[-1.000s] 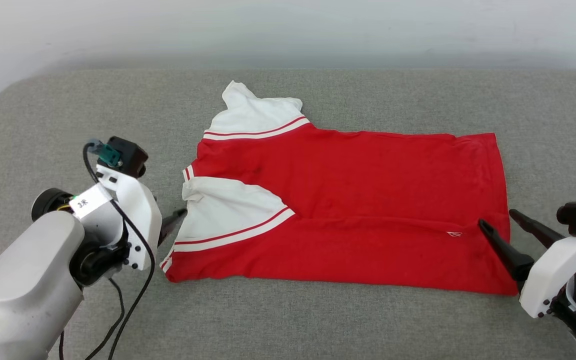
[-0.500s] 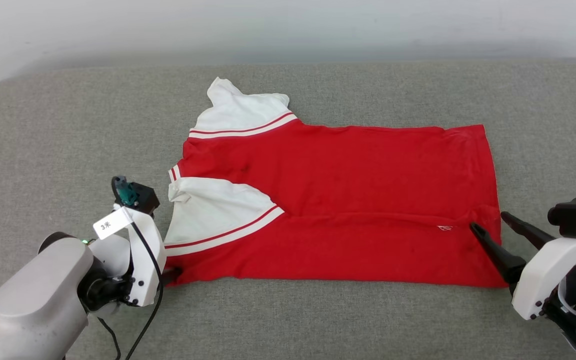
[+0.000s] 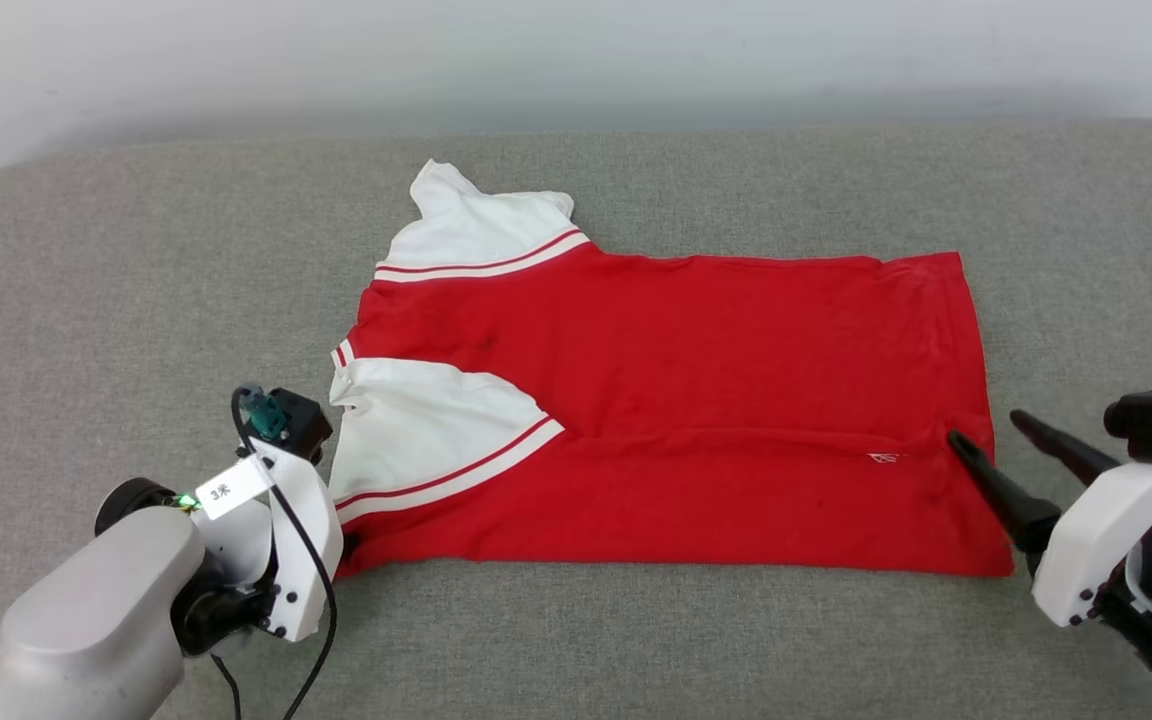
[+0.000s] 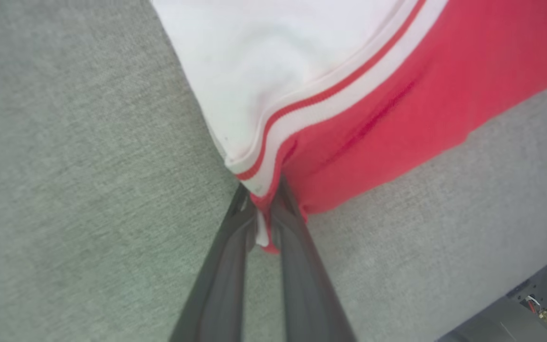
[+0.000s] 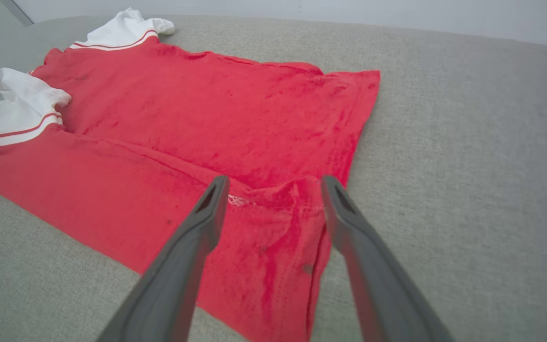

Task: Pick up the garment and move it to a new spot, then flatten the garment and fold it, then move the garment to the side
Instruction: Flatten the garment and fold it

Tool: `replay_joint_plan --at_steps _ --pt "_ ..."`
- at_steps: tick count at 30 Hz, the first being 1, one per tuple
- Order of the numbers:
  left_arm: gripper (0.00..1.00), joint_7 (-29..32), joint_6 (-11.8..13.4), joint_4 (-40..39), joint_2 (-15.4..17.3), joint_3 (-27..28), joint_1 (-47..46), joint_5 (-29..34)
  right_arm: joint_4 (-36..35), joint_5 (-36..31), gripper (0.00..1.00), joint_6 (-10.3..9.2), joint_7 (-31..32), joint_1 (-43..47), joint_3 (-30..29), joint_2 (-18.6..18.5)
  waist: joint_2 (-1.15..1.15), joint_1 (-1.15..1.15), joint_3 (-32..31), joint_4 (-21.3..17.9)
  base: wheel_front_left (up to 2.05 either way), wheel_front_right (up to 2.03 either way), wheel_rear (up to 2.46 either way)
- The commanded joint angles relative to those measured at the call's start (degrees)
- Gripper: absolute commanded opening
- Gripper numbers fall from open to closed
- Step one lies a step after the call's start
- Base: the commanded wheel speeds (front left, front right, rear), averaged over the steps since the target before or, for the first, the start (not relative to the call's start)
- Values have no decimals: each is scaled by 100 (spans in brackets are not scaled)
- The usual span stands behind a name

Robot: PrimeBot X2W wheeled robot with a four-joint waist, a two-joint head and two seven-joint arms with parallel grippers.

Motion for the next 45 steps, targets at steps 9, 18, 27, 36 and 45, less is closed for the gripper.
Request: replay_joint_plan --at_steps 9,18,27,36,45 --pt "0 -598 -3 -466 302 -275 -79 140 -462 -218 100 -5 692 -235 -149 -708 0 0 -172 66 0 0 0" --pt "0 -785 1 -911 453 -306 -217 237 -915 216 100 -5 2665 -192 -290 -1171 0 0 -152 118 0 0 0" --pt "0 -817 65 -1121 341 -323 -358 336 -585 237 100 -5 3334 -98 -240 -782 0 0 44 268 0 0 0" --pt "0 -894 81 -1113 305 -283 -487 391 292 133 100 -4 3129 -166 97 -316 0 0 353 412 0 0 0" --pt "0 -1016 74 -968 281 -265 -383 318 876 223 33 5 2584 -173 751 -80 0 0 400 402 0 0 0"
